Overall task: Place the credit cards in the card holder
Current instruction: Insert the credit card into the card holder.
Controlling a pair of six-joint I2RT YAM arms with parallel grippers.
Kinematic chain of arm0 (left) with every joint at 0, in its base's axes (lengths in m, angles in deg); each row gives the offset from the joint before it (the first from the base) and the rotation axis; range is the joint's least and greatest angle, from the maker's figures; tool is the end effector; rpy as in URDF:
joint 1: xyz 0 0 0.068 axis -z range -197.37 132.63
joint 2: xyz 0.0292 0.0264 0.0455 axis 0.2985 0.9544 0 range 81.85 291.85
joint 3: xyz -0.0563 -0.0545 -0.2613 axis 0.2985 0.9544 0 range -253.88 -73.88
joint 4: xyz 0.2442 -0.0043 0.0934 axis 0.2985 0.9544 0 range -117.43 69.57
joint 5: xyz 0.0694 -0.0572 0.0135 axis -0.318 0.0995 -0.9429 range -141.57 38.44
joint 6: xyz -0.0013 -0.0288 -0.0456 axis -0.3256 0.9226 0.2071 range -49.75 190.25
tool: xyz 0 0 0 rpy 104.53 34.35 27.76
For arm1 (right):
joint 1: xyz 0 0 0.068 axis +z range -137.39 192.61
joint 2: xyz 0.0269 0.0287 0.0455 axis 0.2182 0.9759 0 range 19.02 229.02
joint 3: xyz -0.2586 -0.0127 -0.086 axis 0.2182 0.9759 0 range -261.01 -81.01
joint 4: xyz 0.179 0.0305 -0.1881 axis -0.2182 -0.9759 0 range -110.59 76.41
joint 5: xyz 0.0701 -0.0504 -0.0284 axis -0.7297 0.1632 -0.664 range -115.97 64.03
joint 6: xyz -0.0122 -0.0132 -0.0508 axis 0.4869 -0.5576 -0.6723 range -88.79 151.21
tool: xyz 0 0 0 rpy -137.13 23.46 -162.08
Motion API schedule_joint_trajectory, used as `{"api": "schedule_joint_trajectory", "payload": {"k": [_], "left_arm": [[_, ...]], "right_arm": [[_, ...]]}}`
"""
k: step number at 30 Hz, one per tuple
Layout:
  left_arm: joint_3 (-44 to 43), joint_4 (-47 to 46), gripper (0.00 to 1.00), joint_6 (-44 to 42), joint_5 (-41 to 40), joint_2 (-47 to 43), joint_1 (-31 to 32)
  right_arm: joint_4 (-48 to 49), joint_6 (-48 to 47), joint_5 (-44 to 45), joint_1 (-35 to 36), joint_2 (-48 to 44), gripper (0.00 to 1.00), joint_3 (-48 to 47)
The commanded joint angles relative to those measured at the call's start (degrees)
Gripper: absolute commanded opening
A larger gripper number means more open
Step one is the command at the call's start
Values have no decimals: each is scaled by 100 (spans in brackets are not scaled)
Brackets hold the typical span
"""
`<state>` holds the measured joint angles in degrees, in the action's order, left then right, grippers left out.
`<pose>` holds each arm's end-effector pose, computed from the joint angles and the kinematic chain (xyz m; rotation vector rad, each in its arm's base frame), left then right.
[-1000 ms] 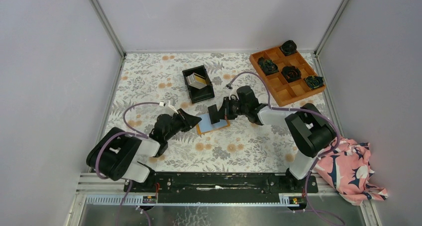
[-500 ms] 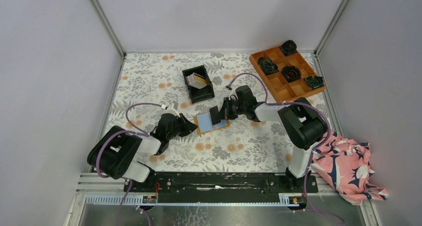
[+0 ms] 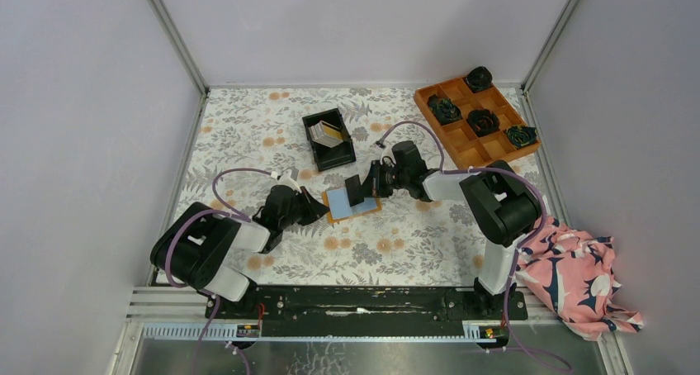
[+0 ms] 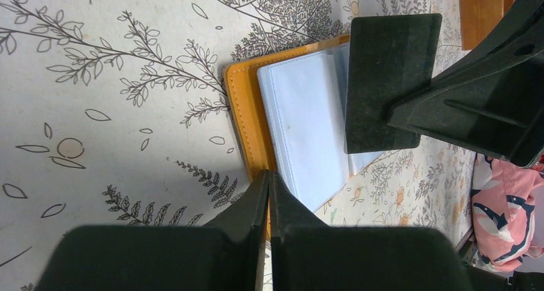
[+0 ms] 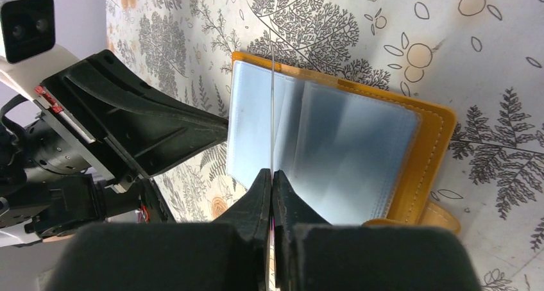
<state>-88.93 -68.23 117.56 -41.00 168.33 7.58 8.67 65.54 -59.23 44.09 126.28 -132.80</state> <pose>0.2081 -0.1040 0.1082 -0.3185 2.2199 -0.9200 0.3083 0.2117 0.1410 -0.3143 2.3083 1.2522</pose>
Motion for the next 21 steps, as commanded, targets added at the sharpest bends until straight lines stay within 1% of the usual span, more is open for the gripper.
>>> {"api": "schedule_joint_trajectory", "payload": {"k": [1, 11, 21], "left_arm": [[16, 140, 4, -161, 33, 120, -34], [48, 212, 3, -187, 9, 76, -24], [30, 169, 2, -187, 24, 166, -4]], "right_arm": [[289, 208, -180, -16, -41, 0, 28], [422, 303, -2, -17, -57, 0, 204], [552, 469, -215, -14, -37, 0, 360]]}}
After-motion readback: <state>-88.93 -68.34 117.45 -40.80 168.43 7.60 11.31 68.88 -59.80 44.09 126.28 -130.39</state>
